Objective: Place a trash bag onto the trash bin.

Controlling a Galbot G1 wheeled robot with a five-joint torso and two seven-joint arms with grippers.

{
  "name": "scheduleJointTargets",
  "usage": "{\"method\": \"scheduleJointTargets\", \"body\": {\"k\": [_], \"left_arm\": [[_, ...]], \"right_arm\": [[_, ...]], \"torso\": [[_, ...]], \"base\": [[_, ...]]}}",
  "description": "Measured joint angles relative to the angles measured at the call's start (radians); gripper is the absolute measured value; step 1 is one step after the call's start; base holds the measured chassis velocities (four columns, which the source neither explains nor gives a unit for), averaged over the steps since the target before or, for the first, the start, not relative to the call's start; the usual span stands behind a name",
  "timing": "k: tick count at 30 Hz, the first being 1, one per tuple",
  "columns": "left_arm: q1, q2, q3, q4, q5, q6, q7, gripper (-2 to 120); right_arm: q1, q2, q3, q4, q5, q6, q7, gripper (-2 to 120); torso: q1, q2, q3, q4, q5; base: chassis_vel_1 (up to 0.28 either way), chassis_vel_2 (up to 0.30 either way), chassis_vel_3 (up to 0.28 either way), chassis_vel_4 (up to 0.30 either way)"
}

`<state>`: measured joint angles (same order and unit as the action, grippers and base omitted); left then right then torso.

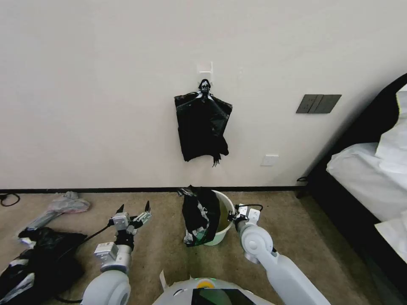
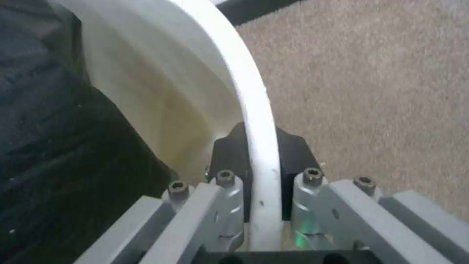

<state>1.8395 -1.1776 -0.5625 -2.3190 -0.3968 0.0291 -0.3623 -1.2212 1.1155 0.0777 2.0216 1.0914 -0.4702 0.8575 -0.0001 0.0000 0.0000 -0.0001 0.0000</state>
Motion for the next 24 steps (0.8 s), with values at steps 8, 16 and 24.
{"method": "scheduleJointTargets", "body": {"k": [8, 16, 24], "left_arm": [[-0.001, -0.005, 0.018, -0.004, 0.006, 0.0, 0.001, 100], [-0.002, -0.009, 0.038, -0.002, 0.022, -0.001, 0.001, 100], [0.007, -0.007, 0.053, 0.001, 0.042, -0.001, 0.003, 100]], "right_arm": [[-0.005, -0.031, 0.01, 0.044, -0.009, -0.009, -0.004, 34], [-0.026, -0.13, 0.043, 0.177, -0.157, -0.02, -0.05, 63], [0.039, -0.27, -0.041, 0.307, -0.283, -0.034, -0.262, 92]], "torso": [[0.0, 0.0, 0.0, 0.0001, 0.0002], [0.0, 0.0, 0.0, 0.0, 0.0001], [0.0, 0.0, 0.0, 0.0002, -0.0001]], "base": [[0.0, 0.0, 0.0, 0.0], [0.0, 0.0, 0.0, 0.0], [0.0, 0.0, 0.0, 0.0]]}}
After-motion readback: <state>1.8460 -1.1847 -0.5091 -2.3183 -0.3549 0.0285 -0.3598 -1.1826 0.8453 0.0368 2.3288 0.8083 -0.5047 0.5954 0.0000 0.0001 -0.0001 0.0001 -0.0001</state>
